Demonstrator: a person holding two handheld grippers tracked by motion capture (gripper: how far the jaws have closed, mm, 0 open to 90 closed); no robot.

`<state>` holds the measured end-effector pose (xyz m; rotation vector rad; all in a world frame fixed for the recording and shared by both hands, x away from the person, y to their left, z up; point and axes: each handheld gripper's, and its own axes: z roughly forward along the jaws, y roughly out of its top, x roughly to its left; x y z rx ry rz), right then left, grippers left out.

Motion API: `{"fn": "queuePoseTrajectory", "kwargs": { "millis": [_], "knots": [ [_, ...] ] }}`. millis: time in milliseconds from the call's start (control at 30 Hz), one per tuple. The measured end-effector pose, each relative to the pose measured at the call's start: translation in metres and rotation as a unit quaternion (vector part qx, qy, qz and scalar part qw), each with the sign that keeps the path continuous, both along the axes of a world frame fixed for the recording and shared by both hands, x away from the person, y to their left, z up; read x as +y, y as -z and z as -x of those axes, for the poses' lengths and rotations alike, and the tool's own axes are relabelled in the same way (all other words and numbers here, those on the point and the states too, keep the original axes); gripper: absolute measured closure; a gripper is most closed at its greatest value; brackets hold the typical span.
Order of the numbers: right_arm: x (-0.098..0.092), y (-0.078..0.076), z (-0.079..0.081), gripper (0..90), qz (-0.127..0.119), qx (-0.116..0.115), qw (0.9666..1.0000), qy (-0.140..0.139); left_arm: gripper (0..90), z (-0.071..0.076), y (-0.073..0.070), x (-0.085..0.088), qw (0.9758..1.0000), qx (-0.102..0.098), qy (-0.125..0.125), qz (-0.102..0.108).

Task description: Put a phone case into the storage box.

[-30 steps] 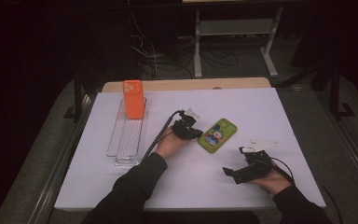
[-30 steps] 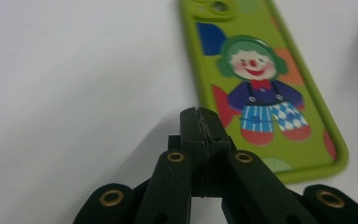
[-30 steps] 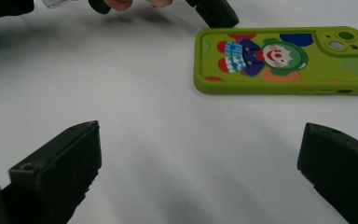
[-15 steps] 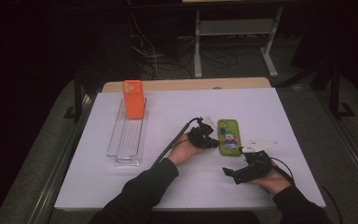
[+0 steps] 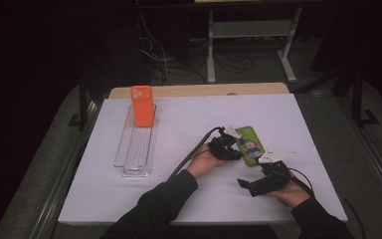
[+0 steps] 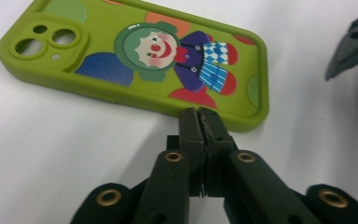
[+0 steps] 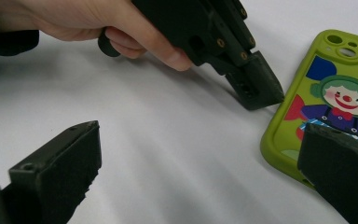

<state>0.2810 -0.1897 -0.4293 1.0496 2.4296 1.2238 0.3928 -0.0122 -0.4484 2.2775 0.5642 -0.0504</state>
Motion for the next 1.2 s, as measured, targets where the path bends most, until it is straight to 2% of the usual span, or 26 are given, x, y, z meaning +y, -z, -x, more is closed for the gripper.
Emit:
{"fn": "queuePoseTrajectory", "kwargs": {
  "millis": [133, 267, 333, 467, 600, 700, 800, 900, 1033, 1200],
  "knots": [
    [0.0, 0.0, 0.0, 0.0, -0.001, -0.002, 1.0, 0.0, 78.9, 0.005, -0.007, 0.009, 1.0, 0.002, 0.001, -0.001],
    [0.0, 0.0, 0.0, 0.0, 0.0, -0.001, 1.0, 0.0, 68.4, 0.01, -0.015, 0.024, 0.9999, -0.006, -0.006, 0.009],
    [0.0, 0.0, 0.0, 0.0, 0.001, -0.001, 1.0, -0.001, 61.9, 0.012, -0.019, 0.035, 0.9998, -0.015, -0.008, 0.009],
    [0.001, 0.0, 0.0, 0.0, 0.001, 0.0, 1.0, -0.001, 53.6, 0.017, -0.023, 0.057, 0.9997, -0.011, -0.018, 0.009],
    [0.001, 0.001, -0.001, 0.0, 0.001, 0.001, 1.0, 0.003, 41.9, 0.022, -0.026, 0.083, 0.9994, -0.018, -0.028, 0.008],
    [0.001, 0.0, -0.001, 0.0, 0.0, 0.002, 1.0, 0.005, 36.6, 0.027, -0.028, 0.097, 0.999, -0.023, -0.037, 0.006],
    [0.001, 0.0, -0.002, 0.0, 0.001, 0.0, 1.0, 0.01, 31.7, 0.035, -0.031, 0.112, 0.9984, -0.025, -0.05, 0.013],
    [0.002, -0.001, -0.002, 0.0, 0.0, 0.002, 0.9999, 0.016, 26.3, 0.04, -0.034, 0.126, 0.9979, -0.036, -0.054, 0.008],
    [0.004, -0.003, -0.004, 0.0, -0.002, 0.003, 0.9997, 0.025, 18.6, 0.048, -0.036, 0.141, 0.997, -0.047, -0.06, 0.016],
    [0.005, -0.006, -0.006, 0.0, 0.008, 0.005, 0.9995, 0.031, 10.0, 0.055, -0.038, 0.158, 0.9964, -0.055, -0.06, 0.025]
  ]
}}
